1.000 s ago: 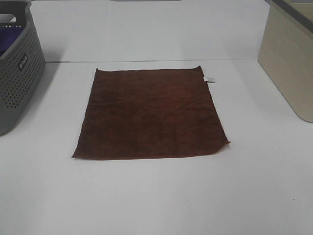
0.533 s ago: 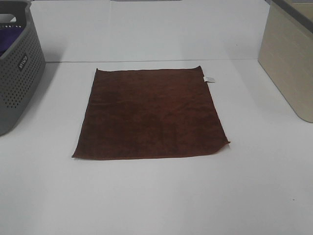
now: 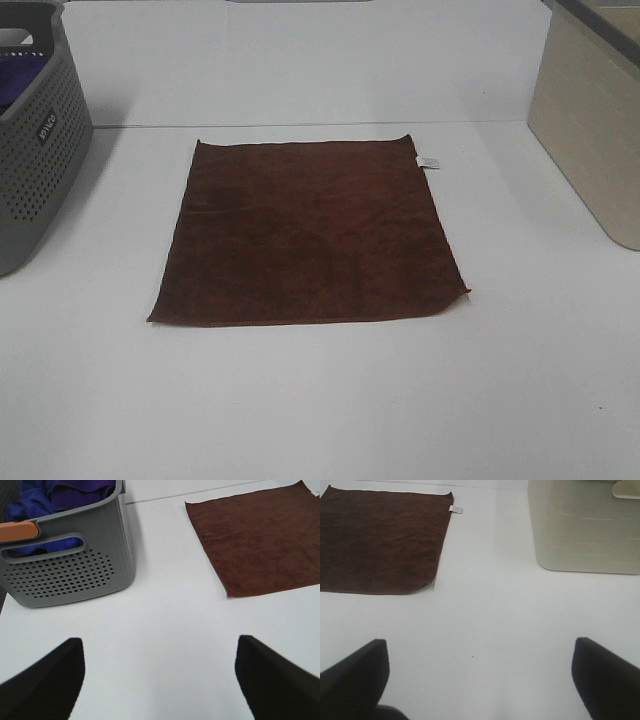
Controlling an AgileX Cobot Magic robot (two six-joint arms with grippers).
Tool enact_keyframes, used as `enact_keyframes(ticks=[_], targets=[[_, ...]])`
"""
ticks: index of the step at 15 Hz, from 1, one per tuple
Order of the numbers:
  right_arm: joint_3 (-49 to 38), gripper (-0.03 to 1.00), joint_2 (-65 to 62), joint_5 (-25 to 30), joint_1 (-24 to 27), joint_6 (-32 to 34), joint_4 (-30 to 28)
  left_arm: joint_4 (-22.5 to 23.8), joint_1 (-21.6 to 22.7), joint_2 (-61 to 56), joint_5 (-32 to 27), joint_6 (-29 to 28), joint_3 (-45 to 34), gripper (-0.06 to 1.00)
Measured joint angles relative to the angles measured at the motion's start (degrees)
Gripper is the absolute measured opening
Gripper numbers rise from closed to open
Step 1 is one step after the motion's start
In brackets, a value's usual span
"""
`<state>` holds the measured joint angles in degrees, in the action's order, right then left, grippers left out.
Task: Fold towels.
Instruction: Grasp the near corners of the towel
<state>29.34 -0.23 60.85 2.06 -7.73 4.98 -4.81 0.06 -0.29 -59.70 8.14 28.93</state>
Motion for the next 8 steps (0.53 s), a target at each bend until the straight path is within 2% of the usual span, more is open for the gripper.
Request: enact_keyframes(ticks=[8], targets=[[0.0, 0.95, 0.0, 0.0, 0.0, 0.0, 0.0, 0.0, 0.0, 0.0, 0.0, 0.0, 0.0, 0.77]])
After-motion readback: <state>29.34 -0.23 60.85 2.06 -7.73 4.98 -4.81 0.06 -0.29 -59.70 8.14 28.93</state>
